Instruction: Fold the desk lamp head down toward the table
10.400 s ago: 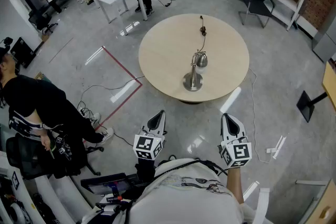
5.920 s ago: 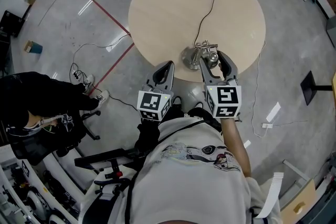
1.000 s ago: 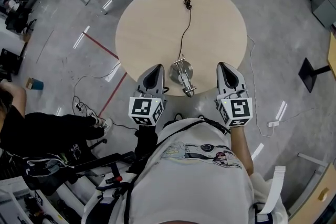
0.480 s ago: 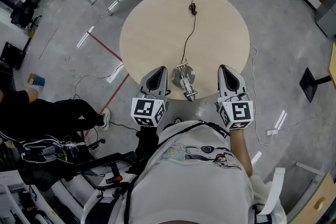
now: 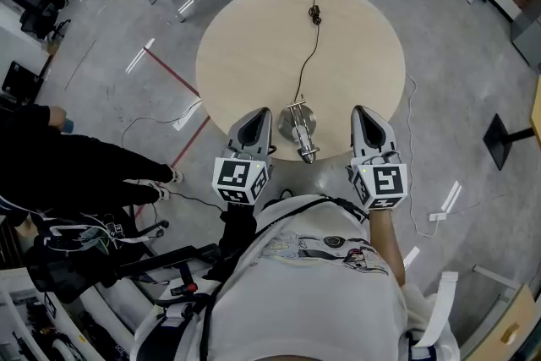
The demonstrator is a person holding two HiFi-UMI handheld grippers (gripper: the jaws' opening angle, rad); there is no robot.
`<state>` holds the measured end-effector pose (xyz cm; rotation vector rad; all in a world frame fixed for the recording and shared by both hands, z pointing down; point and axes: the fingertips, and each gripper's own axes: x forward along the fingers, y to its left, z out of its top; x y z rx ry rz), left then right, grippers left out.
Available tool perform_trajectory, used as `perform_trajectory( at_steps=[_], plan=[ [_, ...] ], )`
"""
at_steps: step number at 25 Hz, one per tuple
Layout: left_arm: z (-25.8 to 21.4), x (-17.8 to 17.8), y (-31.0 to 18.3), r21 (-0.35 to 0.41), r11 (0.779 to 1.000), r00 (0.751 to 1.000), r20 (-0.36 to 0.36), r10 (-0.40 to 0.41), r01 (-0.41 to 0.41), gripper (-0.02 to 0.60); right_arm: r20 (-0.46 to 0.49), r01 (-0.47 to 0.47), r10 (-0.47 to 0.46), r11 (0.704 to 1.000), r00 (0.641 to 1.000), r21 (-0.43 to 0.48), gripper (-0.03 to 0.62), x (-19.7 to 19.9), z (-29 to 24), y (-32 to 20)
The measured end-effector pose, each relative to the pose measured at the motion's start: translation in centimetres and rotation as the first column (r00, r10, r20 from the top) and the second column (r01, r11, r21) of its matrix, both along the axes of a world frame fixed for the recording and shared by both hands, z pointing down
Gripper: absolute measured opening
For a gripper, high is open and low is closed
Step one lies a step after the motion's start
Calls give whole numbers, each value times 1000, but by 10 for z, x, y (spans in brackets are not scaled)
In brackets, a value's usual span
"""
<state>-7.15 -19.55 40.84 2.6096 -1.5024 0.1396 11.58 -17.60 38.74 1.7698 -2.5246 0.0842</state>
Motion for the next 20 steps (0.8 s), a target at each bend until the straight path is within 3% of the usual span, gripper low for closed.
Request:
perform_trajectory(
  at_steps=[20],
  plan=[
    [10, -3, 1, -20, 1000, 1000, 3, 3, -3, 3, -15, -5, 5, 1000, 1000, -27, 5, -2, 13, 1]
  ],
)
